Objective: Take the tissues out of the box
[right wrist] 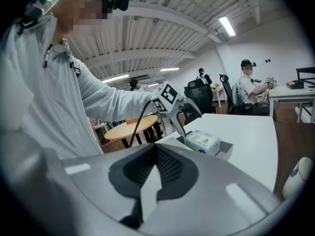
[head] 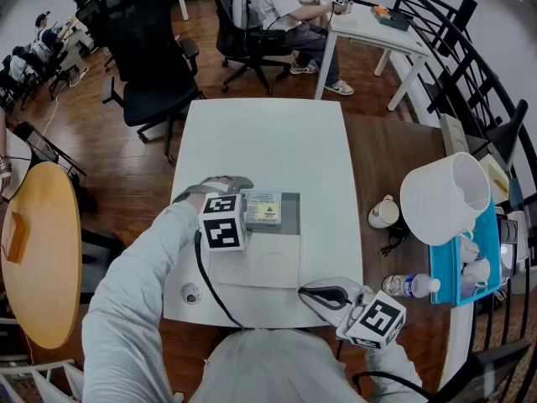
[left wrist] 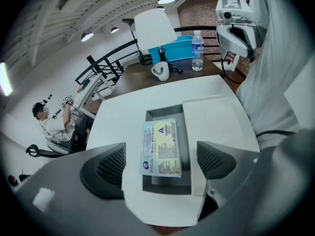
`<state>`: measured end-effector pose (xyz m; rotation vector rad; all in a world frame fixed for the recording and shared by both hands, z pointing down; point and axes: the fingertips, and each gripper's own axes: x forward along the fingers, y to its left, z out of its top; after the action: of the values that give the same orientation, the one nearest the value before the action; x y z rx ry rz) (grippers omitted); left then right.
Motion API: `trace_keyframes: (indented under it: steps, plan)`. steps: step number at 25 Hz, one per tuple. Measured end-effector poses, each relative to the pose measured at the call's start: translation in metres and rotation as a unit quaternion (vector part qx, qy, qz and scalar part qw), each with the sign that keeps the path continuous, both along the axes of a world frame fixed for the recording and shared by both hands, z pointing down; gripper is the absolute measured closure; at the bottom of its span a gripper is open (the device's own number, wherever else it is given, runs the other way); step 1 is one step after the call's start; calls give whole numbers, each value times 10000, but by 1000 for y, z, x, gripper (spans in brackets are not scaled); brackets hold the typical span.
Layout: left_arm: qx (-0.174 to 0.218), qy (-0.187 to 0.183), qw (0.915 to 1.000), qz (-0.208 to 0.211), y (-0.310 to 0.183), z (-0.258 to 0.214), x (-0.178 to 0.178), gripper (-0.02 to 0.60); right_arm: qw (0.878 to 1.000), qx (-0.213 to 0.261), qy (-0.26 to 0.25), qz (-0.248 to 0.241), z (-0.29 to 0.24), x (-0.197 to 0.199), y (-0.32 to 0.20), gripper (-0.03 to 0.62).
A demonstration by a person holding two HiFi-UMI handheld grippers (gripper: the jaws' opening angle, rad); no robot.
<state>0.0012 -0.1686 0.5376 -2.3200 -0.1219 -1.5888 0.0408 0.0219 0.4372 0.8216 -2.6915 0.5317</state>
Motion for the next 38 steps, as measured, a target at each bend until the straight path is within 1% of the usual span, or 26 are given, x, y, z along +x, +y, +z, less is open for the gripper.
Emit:
trace_keyframes:
  steps: [3, 7, 9, 12, 14, 18, 22, 24, 29, 31, 33, 34, 35, 36, 37, 38]
  plan:
    - [-142, -403, 9989, 204, -5, 22, 15, 117, 9999, -62, -50, 91, 1, 2, 3, 591]
    - [-339, -795, 9959, 273, -11, 47, 25, 124, 9997, -121, -47, 191, 4, 9, 6, 592]
    - [-411, -931, 9944, 292, -13, 57, 28, 137, 9995, -146, -65, 265, 6, 13, 7, 591]
    - [-555, -1059, 9924, 294, -11, 66, 27, 154, 9992, -184, -120, 340, 8, 17, 8, 591]
    - [-612, -1094, 9916, 303, -8, 68, 25, 189, 9990, -205, -140, 360, 9, 19, 7, 591]
    - [-626, -1112, 9913, 308, -8, 68, 26, 196, 9989, -250, -178, 361, 9, 20, 6, 592]
    - [-560, -1304, 9895, 263, -6, 69, 26, 217, 9990, -215, -203, 347, 7, 16, 5, 591]
    - [-535, -1343, 9891, 265, -6, 68, 26, 230, 9990, -206, -197, 347, 7, 15, 6, 592]
    - [-442, -1181, 9918, 228, -8, 60, 21, 240, 9988, -240, -201, 376, 11, 17, 14, 592]
    - [-343, -1029, 9939, 182, -9, 45, 18, 241, 9987, -260, -208, 394, 13, 18, 16, 592]
    - [-246, -760, 9968, 52, -10, 21, 16, 241, 9986, -259, -223, 396, 13, 20, 17, 592]
    - [-224, -566, 9981, -102, -12, 6, 14, 241, 9986, -254, -235, 392, 13, 21, 17, 592]
    - [-234, -344, 9985, -351, -14, -11, 10, 241, 9986, -248, -253, 385, 13, 21, 17, 592]
    - [-276, -117, 9971, -694, -18, -29, 1, 240, 9986, -240, -277, 380, 12, 20, 16, 592]
    - [-333, 87, 9932, -1113, -23, -46, -12, 239, 9986, -229, -305, 375, 11, 18, 15, 592]
    - [-379, 236, 9861, -1599, -30, -61, -31, 240, 9985, -219, -333, 364, 9, 17, 14, 591]
